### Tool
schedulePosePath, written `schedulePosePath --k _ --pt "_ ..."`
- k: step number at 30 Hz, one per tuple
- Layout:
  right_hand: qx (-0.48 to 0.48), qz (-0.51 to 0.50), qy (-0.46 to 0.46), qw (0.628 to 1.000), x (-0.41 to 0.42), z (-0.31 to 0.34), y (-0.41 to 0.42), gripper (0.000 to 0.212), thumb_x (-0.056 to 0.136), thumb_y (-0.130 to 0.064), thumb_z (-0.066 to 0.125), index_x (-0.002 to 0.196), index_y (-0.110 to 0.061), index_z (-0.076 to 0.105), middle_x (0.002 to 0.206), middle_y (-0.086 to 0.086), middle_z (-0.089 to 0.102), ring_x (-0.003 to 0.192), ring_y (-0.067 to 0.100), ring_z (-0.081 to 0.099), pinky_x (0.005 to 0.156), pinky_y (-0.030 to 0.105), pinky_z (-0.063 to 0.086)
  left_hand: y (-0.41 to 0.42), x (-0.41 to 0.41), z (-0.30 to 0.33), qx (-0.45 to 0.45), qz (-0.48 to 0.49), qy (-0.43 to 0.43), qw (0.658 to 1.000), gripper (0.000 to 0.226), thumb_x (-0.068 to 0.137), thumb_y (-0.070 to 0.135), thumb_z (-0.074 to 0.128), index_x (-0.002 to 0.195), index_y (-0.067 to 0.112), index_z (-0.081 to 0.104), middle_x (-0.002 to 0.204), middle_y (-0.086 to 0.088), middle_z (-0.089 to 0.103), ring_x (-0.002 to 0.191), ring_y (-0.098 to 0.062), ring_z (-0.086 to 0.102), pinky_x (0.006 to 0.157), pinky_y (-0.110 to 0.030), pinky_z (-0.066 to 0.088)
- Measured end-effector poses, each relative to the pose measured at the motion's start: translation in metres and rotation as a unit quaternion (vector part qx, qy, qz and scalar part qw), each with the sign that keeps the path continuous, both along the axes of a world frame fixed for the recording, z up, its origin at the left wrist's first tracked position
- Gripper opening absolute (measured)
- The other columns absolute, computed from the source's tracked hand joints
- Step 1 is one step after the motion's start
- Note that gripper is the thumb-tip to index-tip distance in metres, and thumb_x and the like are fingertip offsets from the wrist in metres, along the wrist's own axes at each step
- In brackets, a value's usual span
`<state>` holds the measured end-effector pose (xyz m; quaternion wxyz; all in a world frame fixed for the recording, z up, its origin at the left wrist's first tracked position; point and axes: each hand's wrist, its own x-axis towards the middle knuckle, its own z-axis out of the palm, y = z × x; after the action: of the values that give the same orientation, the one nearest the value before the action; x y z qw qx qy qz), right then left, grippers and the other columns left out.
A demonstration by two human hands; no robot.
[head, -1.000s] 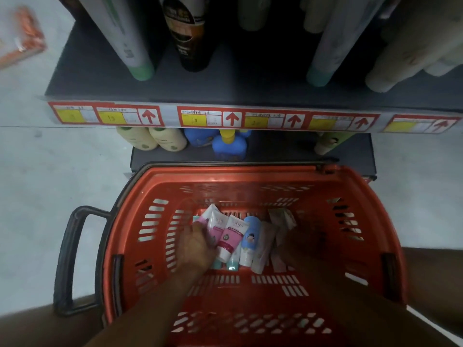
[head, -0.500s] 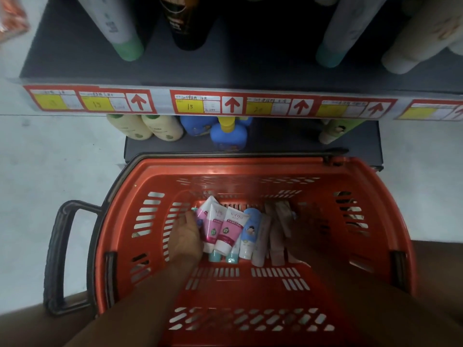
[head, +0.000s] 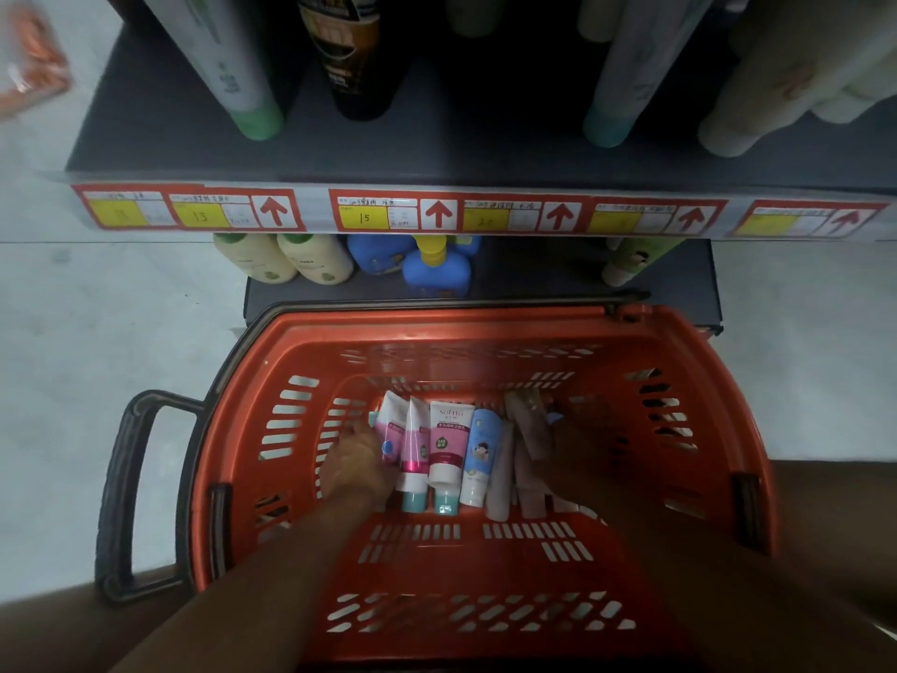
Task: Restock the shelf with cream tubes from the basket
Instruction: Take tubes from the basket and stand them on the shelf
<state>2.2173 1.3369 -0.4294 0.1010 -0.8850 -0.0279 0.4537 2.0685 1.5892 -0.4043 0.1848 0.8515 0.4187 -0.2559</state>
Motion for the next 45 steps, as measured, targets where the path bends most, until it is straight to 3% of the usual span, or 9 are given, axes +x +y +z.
schedulePosePath --k 5,8,12,17,21,25,31,36,45 --pt "0.043 0.005 -0.022 0.999 -0.003 0.017 0.000 0.095 0.083 -0.044 0.073 0.162 -0.019 0.028 0.167 0.011 0.027 0.155 0.032 0.026 0.125 0.048 0.025 0.000 -0.005 0.015 -0.011 0.042 -0.024 0.999 0.062 0.082 0.044 0.084 0.130 0.018 0.055 0.118 -0.005 0.071 0.107 -0.027 0.071 0.086 -0.036 0.060" --pt "0.050 0.036 -0.038 0.997 -0.006 0.027 -0.002 0.096 0.090 -0.038 0.076 0.165 -0.019 0.018 0.172 0.008 0.015 0.159 0.027 0.012 0.127 0.038 0.011 0.001 -0.006 0.027 -0.027 0.059 -0.053 0.996 0.060 0.078 0.044 0.087 0.124 0.021 0.058 0.114 -0.001 0.073 0.102 -0.024 0.071 0.082 -0.036 0.061" --pt "0.091 0.036 -0.058 0.994 -0.009 0.047 -0.002 0.095 0.087 -0.035 0.080 0.162 -0.016 0.024 0.165 0.008 0.030 0.153 0.026 0.027 0.122 0.036 0.021 -0.003 -0.006 0.045 -0.080 0.076 -0.103 0.989 0.053 0.076 0.038 0.091 0.120 0.026 0.064 0.104 0.008 0.075 0.088 -0.012 0.069 0.063 -0.025 0.053" --pt "0.145 -0.015 -0.077 0.986 -0.011 0.073 -0.002 0.078 0.079 -0.019 0.087 0.145 -0.013 0.045 0.137 0.005 0.060 0.124 0.022 0.057 0.092 0.026 0.039 -0.014 -0.004 0.077 -0.103 0.075 -0.155 0.980 0.048 0.077 0.043 0.090 0.115 0.029 0.063 0.099 0.012 0.073 0.085 -0.010 0.066 0.059 -0.020 0.045" --pt "0.156 -0.022 -0.106 0.982 -0.013 0.099 -0.003 0.068 0.076 -0.023 0.088 0.130 -0.015 0.049 0.126 0.003 0.063 0.118 0.024 0.063 0.089 0.030 0.045 -0.020 -0.001 0.102 -0.105 0.076 -0.176 0.976 0.051 0.075 0.039 0.091 0.115 0.025 0.062 0.098 0.010 0.073 0.079 -0.008 0.067 0.057 -0.019 0.046" --pt "0.184 -0.014 -0.146 0.972 -0.014 0.132 -0.004 0.071 0.070 -0.038 0.089 0.123 -0.022 0.045 0.120 0.002 0.067 0.107 0.024 0.067 0.088 0.043 0.057 -0.024 0.001 0.131 -0.095 0.067 -0.215 0.970 0.053 0.071 0.042 0.092 0.113 0.029 0.062 0.092 0.013 0.073 0.079 -0.009 0.070 0.068 -0.026 0.056" --pt "0.245 -0.018 -0.193 0.950 -0.020 0.186 -0.001 0.062 0.077 -0.044 0.086 0.114 -0.024 0.041 0.103 -0.006 0.061 0.088 0.018 0.061 0.071 0.033 0.046 -0.036 0.007 0.178 -0.084 0.071 -0.325 0.939 0.049 0.067 0.038 0.089 0.110 0.027 0.067 0.092 0.011 0.075 0.084 -0.011 0.072 0.076 -0.034 0.058" --pt "0.287 -0.025 -0.249 0.925 -0.022 0.231 0.003 0.062 0.073 -0.051 0.084 0.110 -0.032 0.039 0.103 -0.010 0.067 0.087 0.013 0.069 0.073 0.043 0.061 -0.043 0.017 0.222 -0.081 0.048 -0.396 0.914 0.052 0.073 0.031 0.092 0.118 0.026 0.066 0.096 0.016 0.073 0.083 0.001 0.069 0.073 -0.029 0.061" --pt "0.339 -0.045 -0.356 0.870 -0.007 0.328 0.018 0.062 0.076 -0.048 0.083 0.116 -0.033 0.038 0.117 -0.004 0.069 0.101 0.019 0.071 0.077 0.041 0.060 -0.051 0.038 0.316 -0.073 0.013 -0.488 0.870 0.053 0.077 0.026 0.092 0.123 0.023 0.066 0.102 0.014 0.074 0.088 0.003 0.068 0.071 -0.017 0.055"
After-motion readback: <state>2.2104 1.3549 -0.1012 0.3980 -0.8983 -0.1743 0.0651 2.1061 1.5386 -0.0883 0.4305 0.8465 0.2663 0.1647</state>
